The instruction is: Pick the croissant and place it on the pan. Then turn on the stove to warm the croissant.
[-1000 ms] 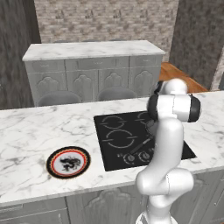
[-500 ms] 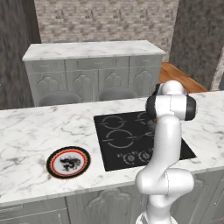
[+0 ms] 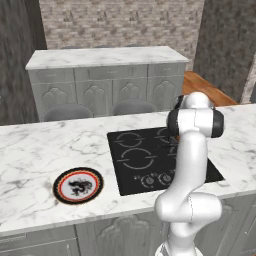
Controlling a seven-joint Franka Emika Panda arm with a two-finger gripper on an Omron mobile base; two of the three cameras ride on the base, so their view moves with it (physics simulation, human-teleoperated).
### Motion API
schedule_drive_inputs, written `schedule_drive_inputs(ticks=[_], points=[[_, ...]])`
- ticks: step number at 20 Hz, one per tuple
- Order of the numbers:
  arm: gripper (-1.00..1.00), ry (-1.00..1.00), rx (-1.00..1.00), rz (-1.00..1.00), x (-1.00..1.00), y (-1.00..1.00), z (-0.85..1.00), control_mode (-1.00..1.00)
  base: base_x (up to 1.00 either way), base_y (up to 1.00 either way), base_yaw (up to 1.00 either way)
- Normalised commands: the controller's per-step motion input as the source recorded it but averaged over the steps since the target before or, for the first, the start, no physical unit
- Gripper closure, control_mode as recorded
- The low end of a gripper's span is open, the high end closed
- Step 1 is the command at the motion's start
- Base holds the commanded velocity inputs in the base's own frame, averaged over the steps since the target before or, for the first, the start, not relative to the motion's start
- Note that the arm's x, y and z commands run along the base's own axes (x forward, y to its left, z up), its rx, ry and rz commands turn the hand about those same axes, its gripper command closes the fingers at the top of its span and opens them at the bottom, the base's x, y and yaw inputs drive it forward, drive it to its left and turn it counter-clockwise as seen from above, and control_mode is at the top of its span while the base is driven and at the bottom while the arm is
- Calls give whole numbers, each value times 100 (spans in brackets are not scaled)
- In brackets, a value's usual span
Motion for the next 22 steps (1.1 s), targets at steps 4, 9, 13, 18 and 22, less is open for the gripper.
schedule_drive_inputs(ticks=[4, 9, 13, 18, 22], points=[[-100, -5, 0, 0, -13, -1, -12, -100, 0, 0, 0], [-100, -13, 0, 0, -24, 0, 0, -100, 0, 0, 0], [-100, -19, 0, 0, -29, 0, 0, -100, 0, 0, 0], [-100, -19, 0, 0, -17, 5, 21, -100, 0, 0, 0], [-100, -28, 0, 3, -17, 23, 49, -100, 0, 0, 0]])
